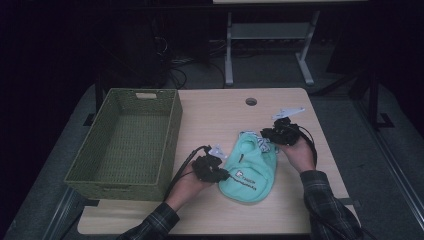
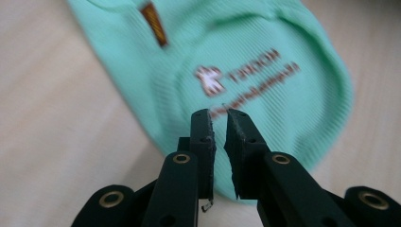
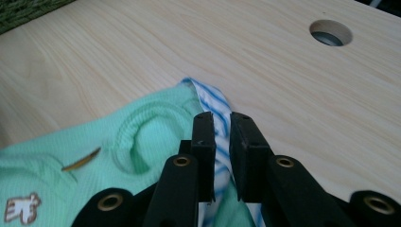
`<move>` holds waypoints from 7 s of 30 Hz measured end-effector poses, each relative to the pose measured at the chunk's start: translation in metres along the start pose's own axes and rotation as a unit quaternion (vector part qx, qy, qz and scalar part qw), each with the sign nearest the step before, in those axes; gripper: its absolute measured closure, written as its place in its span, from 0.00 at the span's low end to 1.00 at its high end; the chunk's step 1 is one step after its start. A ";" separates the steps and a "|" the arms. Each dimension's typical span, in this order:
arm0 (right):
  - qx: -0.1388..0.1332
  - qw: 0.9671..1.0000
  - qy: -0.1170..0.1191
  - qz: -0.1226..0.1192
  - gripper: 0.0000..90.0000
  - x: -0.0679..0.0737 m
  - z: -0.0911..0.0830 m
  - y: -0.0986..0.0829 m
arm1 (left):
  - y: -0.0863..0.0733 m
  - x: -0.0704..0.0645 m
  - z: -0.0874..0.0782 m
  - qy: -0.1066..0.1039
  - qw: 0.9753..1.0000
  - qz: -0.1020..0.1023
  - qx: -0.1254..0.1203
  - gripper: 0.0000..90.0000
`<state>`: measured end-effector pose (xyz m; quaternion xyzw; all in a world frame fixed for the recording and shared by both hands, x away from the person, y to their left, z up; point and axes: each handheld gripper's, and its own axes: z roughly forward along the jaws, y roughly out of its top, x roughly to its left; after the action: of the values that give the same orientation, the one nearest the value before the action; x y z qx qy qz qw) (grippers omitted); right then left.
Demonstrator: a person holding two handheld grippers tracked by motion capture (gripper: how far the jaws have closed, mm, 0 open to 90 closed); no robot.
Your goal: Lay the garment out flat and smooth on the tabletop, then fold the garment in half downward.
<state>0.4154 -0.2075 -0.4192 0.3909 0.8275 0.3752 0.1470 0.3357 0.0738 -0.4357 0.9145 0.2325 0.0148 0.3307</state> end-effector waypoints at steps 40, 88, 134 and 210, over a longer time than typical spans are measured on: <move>0.009 0.999 -0.042 0.033 0.98 -0.028 0.002 -0.057 | 0.015 0.028 0.034 0.042 0.999 0.014 0.019 0.99; 0.054 0.998 0.037 0.005 1.00 0.026 -0.028 -0.093 | 0.028 0.039 0.043 0.026 1.000 0.003 0.010 0.95; 0.052 0.994 0.087 -0.052 0.90 0.055 -0.030 -0.086 | -0.011 0.002 0.002 -0.006 1.000 0.009 0.023 0.86; 0.009 0.993 0.115 -0.039 0.95 0.040 -0.016 -0.035 | 0.042 0.086 0.046 0.039 0.999 -0.012 0.010 0.94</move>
<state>0.3621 -0.1994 -0.4323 0.3137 0.8570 0.4042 0.0615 0.4378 0.0554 -0.4574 0.9136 0.2565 0.0443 0.3123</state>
